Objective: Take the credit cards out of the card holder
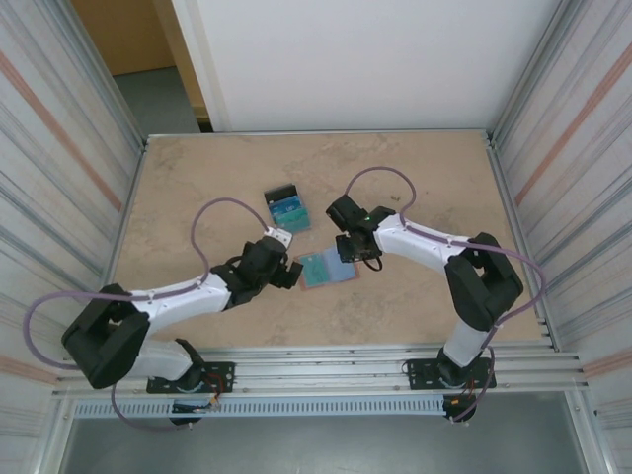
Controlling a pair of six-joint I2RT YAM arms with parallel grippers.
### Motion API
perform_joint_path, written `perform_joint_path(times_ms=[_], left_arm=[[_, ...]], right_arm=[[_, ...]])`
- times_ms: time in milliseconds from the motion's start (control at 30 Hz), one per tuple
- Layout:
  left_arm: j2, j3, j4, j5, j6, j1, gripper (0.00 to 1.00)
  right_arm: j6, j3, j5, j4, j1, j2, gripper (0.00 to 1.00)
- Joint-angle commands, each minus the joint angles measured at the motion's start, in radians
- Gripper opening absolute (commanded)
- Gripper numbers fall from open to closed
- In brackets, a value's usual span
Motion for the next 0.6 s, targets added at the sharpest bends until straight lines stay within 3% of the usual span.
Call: perform_joint_path(times_ms=[0, 167, 433, 567], left_arm=[[0.057, 0.043, 0.041, -0.028, -0.03, -0.007, 0.99], [0.127, 0.065, 0.039, -0.038, -0.048, -0.008, 0.99], [0.166, 0.068, 0.03, -0.042, -0.06, -0.008, 0.98], [0.175, 0.066, 0.03, -0.041, -0.06, -0.008, 0.99]], right_arm=[[0.041, -0.021, -0.118, 0.048, -0.007, -0.036, 0.39], [0.064, -0.041, -0.248, 0.134, -0.007, -0.042, 0.34], [0.083, -0.046, -0.317, 0.185, -0.009, 0.003, 0.27], [0.087, -0.045, -0.393, 0.225, -0.01, 0.042, 0.15]])
